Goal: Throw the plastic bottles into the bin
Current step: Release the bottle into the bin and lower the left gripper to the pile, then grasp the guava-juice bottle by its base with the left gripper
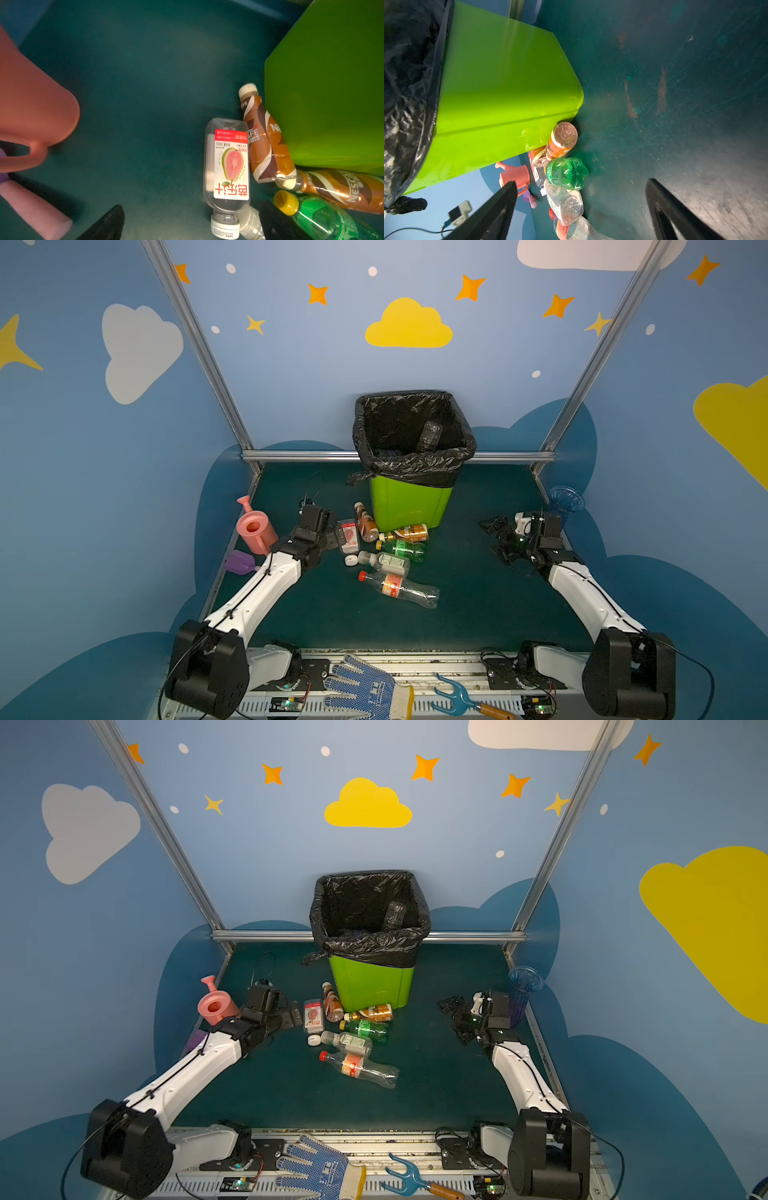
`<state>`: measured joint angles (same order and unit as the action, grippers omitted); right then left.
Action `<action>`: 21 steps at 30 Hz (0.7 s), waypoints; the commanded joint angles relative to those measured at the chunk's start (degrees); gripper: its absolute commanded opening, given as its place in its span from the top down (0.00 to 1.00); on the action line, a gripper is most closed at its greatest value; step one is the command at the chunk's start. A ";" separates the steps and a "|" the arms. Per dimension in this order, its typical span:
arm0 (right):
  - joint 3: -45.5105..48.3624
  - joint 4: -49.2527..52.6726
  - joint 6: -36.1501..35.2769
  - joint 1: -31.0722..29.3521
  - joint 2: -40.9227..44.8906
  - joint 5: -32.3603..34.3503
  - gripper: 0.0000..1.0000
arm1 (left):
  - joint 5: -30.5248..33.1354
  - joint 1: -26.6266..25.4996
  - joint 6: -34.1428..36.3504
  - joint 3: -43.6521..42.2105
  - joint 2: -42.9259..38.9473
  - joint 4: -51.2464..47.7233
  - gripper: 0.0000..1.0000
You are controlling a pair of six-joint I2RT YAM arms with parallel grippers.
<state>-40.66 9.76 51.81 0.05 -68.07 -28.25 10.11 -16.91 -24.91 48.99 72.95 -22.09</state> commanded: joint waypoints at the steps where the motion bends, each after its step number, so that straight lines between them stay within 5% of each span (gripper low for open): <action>1: -0.82 1.20 -0.48 -0.11 0.29 1.10 0.05 | -2.33 -0.80 -3.96 2.58 4.23 -0.50 0.02; 21: 0.48 1.46 -1.58 2.88 -0.66 -0.31 0.05 | -0.54 -3.44 -3.30 17.57 25.95 -6.49 0.10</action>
<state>-40.64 10.57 51.03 2.39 -68.88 -27.94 8.16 -20.16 -27.90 65.08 98.06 -26.15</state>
